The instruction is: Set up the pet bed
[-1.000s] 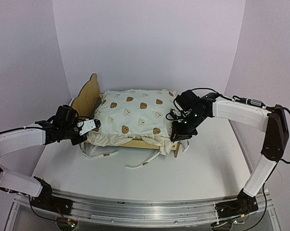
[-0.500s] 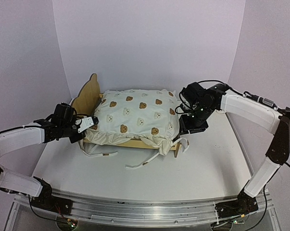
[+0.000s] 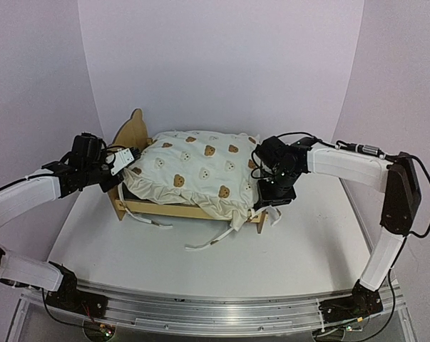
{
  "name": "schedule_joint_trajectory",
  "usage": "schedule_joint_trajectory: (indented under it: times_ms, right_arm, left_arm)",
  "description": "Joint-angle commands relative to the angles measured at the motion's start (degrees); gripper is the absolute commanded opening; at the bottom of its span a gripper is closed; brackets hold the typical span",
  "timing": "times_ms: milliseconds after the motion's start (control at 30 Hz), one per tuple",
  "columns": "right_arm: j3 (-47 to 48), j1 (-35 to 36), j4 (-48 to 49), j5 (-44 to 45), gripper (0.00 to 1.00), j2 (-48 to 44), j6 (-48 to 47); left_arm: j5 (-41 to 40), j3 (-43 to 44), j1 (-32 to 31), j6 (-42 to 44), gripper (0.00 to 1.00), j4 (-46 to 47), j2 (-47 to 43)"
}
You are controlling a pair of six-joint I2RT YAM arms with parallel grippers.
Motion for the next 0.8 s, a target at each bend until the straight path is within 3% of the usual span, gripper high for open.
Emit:
schedule_joint_trajectory:
  times_ms: [0, 133, 300, 433, 567, 767]
  right_arm:
    - [-1.3, 0.2, 1.4, 5.4, 0.31, 0.4, 1.9]
    - [-3.1, -1.0, 1.4, 9.8, 0.21, -0.2, 1.8]
    - [-4.6, -5.3, 1.4, 11.4, 0.2, -2.3, -1.7]
    - [-3.5, -8.7, 1.4, 7.9, 0.23, -2.0, -8.1]
    - [-1.4, -10.6, 1.2, 4.0, 0.33, -1.8, -13.4]
    - [4.8, -10.7, -1.2, 1.5, 0.45, -5.3, -15.9]
  left_arm:
    - [-1.6, -3.4, 1.1, 0.6, 0.0, 1.0, -1.7]
    - [0.7, -3.5, 1.3, 0.1, 0.0, -1.0, -1.5]
    - [13.9, -0.6, -1.2, -3.9, 0.0, -10.6, -2.0]
    - [18.4, 0.7, -5.3, -8.3, 0.02, -12.3, -1.6]
    - [20.3, 2.3, -5.8, -11.6, 0.25, -12.5, 0.4]
    - [24.5, 6.3, -5.8, -12.9, 0.45, -15.6, -3.2]
